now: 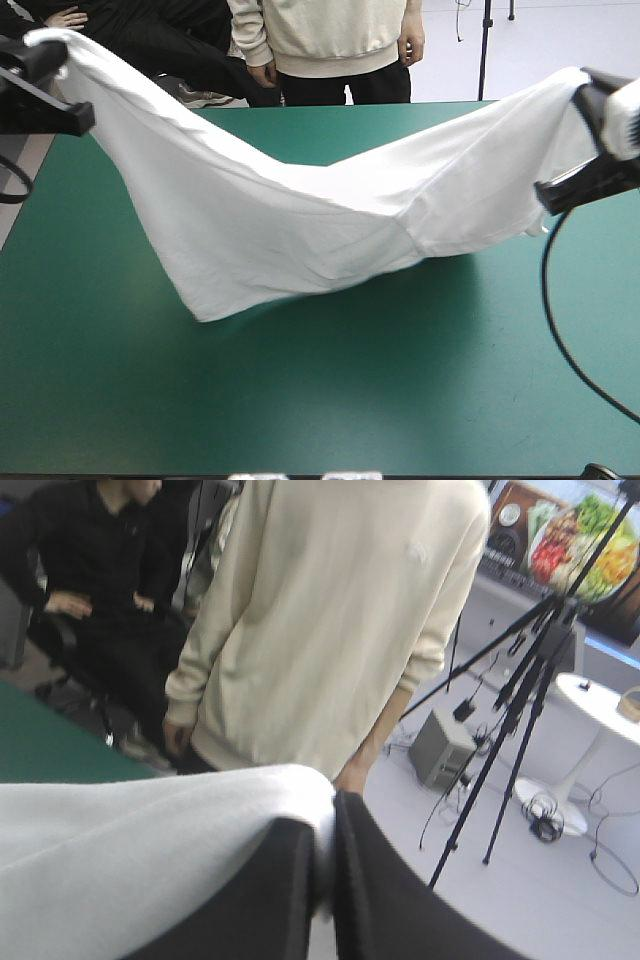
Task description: Fold the cloth
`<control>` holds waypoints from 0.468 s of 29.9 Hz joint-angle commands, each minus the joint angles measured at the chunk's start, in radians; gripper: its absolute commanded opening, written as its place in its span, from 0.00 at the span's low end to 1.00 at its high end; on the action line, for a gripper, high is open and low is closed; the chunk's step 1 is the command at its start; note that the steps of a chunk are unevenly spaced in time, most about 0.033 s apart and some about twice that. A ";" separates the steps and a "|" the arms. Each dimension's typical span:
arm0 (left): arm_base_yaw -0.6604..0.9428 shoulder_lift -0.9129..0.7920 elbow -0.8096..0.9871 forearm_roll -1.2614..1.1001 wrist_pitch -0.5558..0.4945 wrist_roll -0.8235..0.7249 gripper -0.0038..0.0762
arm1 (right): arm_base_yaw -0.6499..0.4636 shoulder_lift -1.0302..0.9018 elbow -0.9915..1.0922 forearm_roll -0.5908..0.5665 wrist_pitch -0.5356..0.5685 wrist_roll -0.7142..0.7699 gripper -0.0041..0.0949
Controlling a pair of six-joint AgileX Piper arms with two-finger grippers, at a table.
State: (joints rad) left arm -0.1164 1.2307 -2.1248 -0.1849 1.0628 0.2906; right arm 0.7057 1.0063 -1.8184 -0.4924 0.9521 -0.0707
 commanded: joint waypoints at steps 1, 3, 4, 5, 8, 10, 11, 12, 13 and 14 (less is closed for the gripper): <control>-0.004 -0.022 -0.135 -0.019 -0.157 -0.001 0.03 | -0.007 -0.014 -0.141 -0.010 -0.090 -0.041 0.04; -0.004 -0.022 -0.207 -0.019 -0.199 -0.001 0.03 | -0.007 -0.014 -0.203 -0.010 -0.087 -0.050 0.04; -0.004 -0.022 -0.240 -0.017 -0.212 -0.001 0.03 | -0.007 -0.012 -0.224 -0.014 -0.082 -0.058 0.04; -0.004 -0.022 -0.268 -0.015 -0.222 -0.001 0.03 | -0.007 -0.009 -0.255 -0.027 -0.071 -0.065 0.04; -0.004 -0.022 -0.321 0.004 -0.217 -0.001 0.03 | -0.007 0.018 -0.327 -0.053 0.002 -0.084 0.04; -0.004 -0.022 -0.324 0.036 -0.193 -0.005 0.03 | -0.007 0.048 -0.362 -0.078 0.055 -0.086 0.04; -0.004 -0.022 -0.324 0.051 -0.168 -0.005 0.03 | -0.007 0.067 -0.372 -0.090 0.090 -0.089 0.04; -0.004 -0.017 -0.321 0.068 -0.137 -0.008 0.03 | -0.007 0.085 -0.374 -0.101 0.121 -0.089 0.04; -0.004 -0.012 -0.309 0.083 -0.112 -0.014 0.03 | -0.007 0.101 -0.374 -0.111 0.153 -0.089 0.04; -0.004 -0.007 -0.292 0.099 -0.080 -0.016 0.03 | -0.007 0.126 -0.365 -0.126 0.178 -0.089 0.04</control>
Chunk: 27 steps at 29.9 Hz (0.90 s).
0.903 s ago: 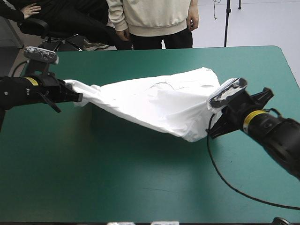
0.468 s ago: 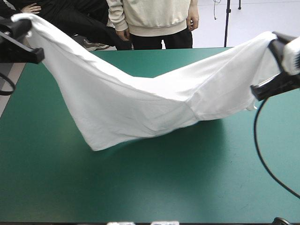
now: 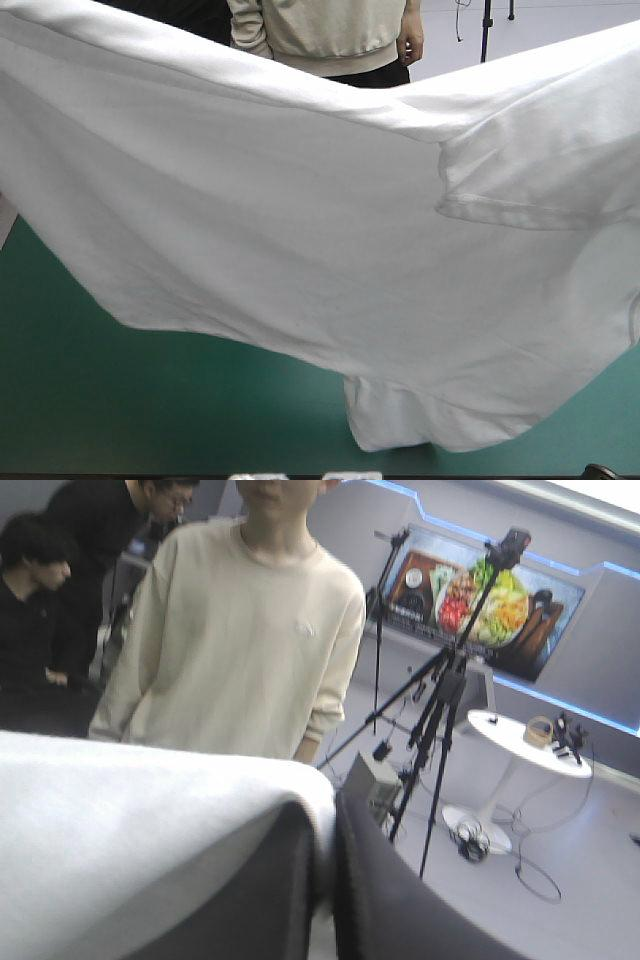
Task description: Fold the cloth
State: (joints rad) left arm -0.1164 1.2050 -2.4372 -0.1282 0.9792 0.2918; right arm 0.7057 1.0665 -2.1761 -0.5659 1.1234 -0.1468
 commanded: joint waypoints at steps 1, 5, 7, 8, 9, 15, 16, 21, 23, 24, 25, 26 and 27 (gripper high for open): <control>-0.004 0.034 0.044 0.058 0.028 -0.018 0.03 | -0.007 0.082 0.003 -0.067 0.019 -0.013 0.04; -0.004 0.077 0.181 0.113 0.054 -0.040 0.03 | -0.007 0.151 0.074 -0.160 -0.022 0.025 0.04; -0.004 0.108 0.260 0.128 0.033 -0.040 0.03 | -0.012 0.181 0.102 -0.186 -0.037 0.058 0.02; -0.004 0.131 0.302 0.128 0.013 -0.040 0.03 | -0.030 0.200 0.116 -0.187 -0.049 0.078 0.02; -0.004 0.151 0.343 0.128 -0.007 -0.040 0.03 | -0.059 0.220 0.125 -0.175 -0.061 0.088 0.02; -0.004 0.354 0.467 0.163 -0.108 -0.067 0.03 | -0.382 0.397 0.211 0.184 -0.248 0.028 0.02; -0.004 0.407 0.467 0.165 -0.125 -0.067 0.03 | -0.439 0.443 0.214 0.280 -0.285 -0.006 0.02; -0.002 0.606 0.467 0.168 -0.293 -0.067 0.03 | -0.589 0.674 0.204 0.624 -0.442 -0.164 0.02; -0.002 0.690 0.467 0.156 -0.390 -0.067 0.03 | -0.608 0.766 0.179 0.681 -0.477 -0.197 0.02; -0.002 0.722 0.467 0.147 -0.426 -0.070 0.03 | -0.614 0.818 0.159 0.693 -0.489 -0.200 0.02; -0.002 0.770 0.467 0.145 -0.473 -0.083 0.03 | -0.614 0.872 0.132 0.693 -0.491 -0.200 0.03; -0.002 0.799 0.467 0.138 -0.499 -0.100 0.03 | -0.615 0.914 0.108 0.693 -0.487 -0.203 0.04; -0.004 0.836 0.467 0.135 -0.520 -0.117 0.03 | -0.615 0.965 0.074 0.693 -0.471 -0.217 0.06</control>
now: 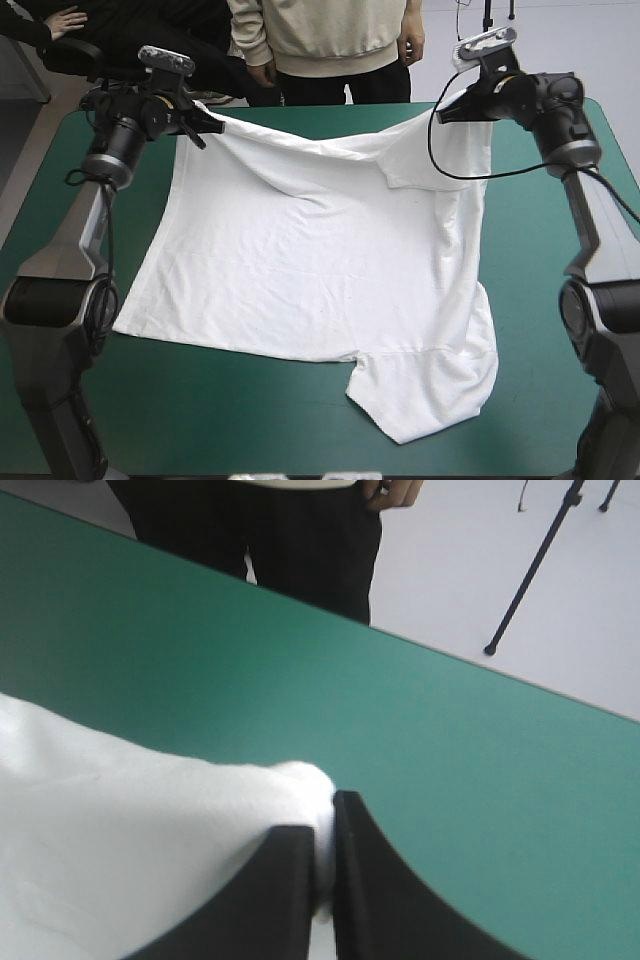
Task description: Fold the cloth
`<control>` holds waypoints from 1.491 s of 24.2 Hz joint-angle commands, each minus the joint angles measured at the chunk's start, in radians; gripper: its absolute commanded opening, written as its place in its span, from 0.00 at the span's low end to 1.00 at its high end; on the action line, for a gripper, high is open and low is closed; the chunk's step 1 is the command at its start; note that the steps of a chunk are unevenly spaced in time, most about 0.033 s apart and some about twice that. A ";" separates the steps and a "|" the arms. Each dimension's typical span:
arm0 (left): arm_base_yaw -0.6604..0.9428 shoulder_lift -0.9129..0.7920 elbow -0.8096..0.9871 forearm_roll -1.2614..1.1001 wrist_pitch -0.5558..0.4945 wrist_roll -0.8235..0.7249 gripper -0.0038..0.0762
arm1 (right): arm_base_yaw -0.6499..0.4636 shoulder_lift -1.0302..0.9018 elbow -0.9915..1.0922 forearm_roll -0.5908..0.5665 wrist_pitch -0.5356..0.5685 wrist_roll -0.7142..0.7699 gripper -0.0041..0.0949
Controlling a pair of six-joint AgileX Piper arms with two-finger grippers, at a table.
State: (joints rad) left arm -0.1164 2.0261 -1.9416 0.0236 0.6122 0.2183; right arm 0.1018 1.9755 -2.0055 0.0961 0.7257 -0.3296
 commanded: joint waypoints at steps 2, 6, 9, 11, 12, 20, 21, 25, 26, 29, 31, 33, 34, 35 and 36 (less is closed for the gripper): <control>-0.004 0.073 -0.035 -0.024 -0.160 -0.070 0.03 | -0.011 0.155 -0.174 0.031 -0.022 -0.043 0.13; -0.003 0.176 -0.040 0.009 -0.170 -0.066 0.18 | -0.011 0.318 -0.346 0.031 0.076 -0.043 0.49; -0.003 0.182 -0.040 0.059 -0.222 -0.085 0.61 | -0.011 0.342 -0.404 0.023 0.057 -0.039 0.64; 0.002 0.155 -0.040 0.056 -0.257 -0.145 0.69 | -0.011 0.327 -0.441 0.014 0.079 -0.039 0.64; 0.006 0.137 -0.040 0.051 -0.262 -0.159 0.68 | -0.011 0.318 -0.457 0.014 0.095 -0.039 0.64; 0.007 -0.189 -0.040 0.093 0.007 -0.159 0.63 | -0.011 0.108 -0.520 0.035 0.421 -0.006 0.62; 0.007 -0.217 -0.040 0.093 0.055 -0.159 0.63 | -0.011 0.085 -0.520 0.055 0.463 -0.006 0.60; 0.007 -0.335 -0.024 0.035 0.254 -0.105 0.63 | -0.011 -0.018 -0.485 0.138 0.524 0.001 0.53; 0.007 -0.363 -0.007 0.013 0.281 -0.087 0.63 | -0.011 -0.044 -0.460 0.163 0.524 0.001 0.52; 0.007 -0.470 0.106 -0.024 0.310 -0.067 0.59 | -0.009 -0.159 -0.342 0.223 0.524 0.003 0.51; 0.007 -0.554 0.205 -0.058 0.312 -0.067 0.57 | -0.009 -0.247 -0.212 0.253 0.524 -0.007 0.51; 0.007 -0.623 0.282 -0.080 0.314 -0.067 0.57 | -0.009 -0.334 -0.072 0.256 0.524 -0.009 0.51; 0.007 -0.661 0.335 -0.095 0.317 -0.062 0.57 | -0.009 -0.381 0.007 0.254 0.522 -0.018 0.51; 0.007 -0.685 0.367 -0.100 0.317 -0.062 0.57 | -0.009 -0.421 0.086 0.251 0.518 -0.020 0.51; 0.007 -0.711 0.404 -0.107 0.322 -0.062 0.57 | -0.009 -0.469 0.165 0.249 0.511 -0.022 0.51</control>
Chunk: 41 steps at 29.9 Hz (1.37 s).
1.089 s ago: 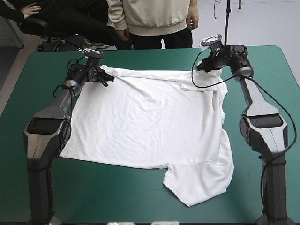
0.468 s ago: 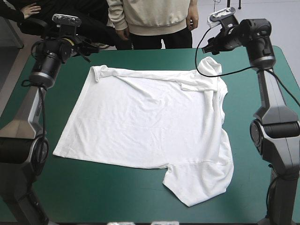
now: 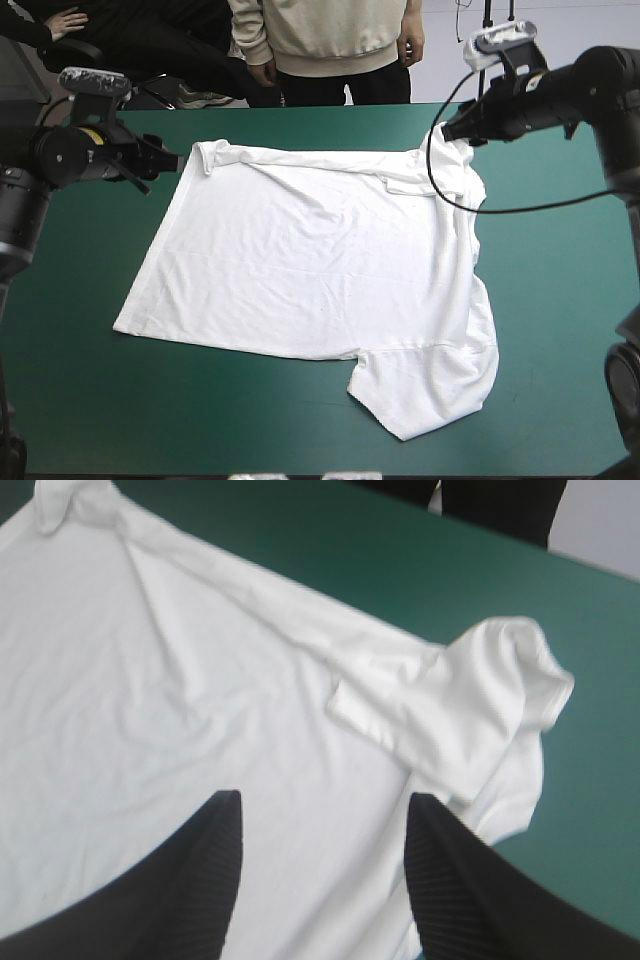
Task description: Fold the cloth
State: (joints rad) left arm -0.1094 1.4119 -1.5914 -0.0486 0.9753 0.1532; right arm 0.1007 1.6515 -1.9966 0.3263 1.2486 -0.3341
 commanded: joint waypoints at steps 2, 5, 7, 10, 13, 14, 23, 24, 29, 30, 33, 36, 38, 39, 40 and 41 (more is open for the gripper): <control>0.000 -0.139 0.121 -0.060 -0.039 0.006 0.57 | -0.004 -0.242 0.288 0.016 -0.039 -0.029 0.51; 0.000 -0.196 0.199 -0.073 -0.030 0.010 0.57 | 0.020 -0.360 0.470 -0.041 -0.079 0.001 0.50; 0.000 -0.230 0.249 -0.080 -0.021 0.010 0.57 | 0.040 -0.413 0.569 -0.086 -0.086 0.042 0.50; 0.000 -0.278 0.316 -0.095 -0.023 0.010 0.57 | 0.076 -0.467 0.714 -0.112 -0.114 0.048 0.50; 0.000 -0.317 0.378 -0.111 -0.043 0.010 0.57 | 0.113 -0.476 0.824 -0.129 -0.118 0.062 0.50; 0.000 -0.323 0.395 -0.112 -0.043 0.010 0.57 | 0.132 -0.476 0.869 -0.157 -0.121 0.072 0.50; 0.000 -0.332 0.464 -0.121 -0.053 0.029 0.57 | 0.169 -0.464 1.121 -0.311 -0.311 0.168 0.53; 0.000 -0.332 0.464 -0.121 -0.053 0.029 0.57 | 0.169 -0.452 1.136 -0.311 -0.328 0.170 0.55; 0.000 -0.332 0.464 -0.121 -0.053 0.033 0.57 | 0.169 -0.363 1.202 -0.292 -0.351 0.177 0.60; 0.000 -0.332 0.464 -0.121 -0.053 0.033 0.57 | 0.169 -0.347 1.209 -0.285 -0.351 0.177 0.60; 0.000 -0.332 0.464 -0.121 -0.055 0.035 0.57 | 0.169 -0.294 1.212 -0.243 -0.353 0.177 0.60; 0.000 -0.332 0.464 -0.121 -0.063 0.035 0.57 | 0.171 -0.270 1.212 -0.202 -0.353 0.161 0.55; 0.000 -0.332 0.464 -0.121 -0.073 0.035 0.57 | 0.171 -0.268 1.212 -0.191 -0.351 0.146 0.43; 0.000 -0.332 0.464 -0.121 -0.075 0.035 0.57 | 0.171 -0.268 1.212 -0.189 -0.349 0.139 0.34; 0.000 -0.332 0.464 -0.121 -0.077 0.035 0.57 | 0.171 -0.268 1.212 -0.191 -0.344 0.129 0.23; 0.000 -0.332 0.464 -0.121 -0.080 0.035 0.57 | 0.171 -0.268 1.212 -0.195 -0.344 0.123 0.15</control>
State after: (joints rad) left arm -0.1094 1.0994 -1.1026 -0.1535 0.9547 0.1868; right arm 0.2706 1.3899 -0.7699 0.0634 0.9086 -0.1818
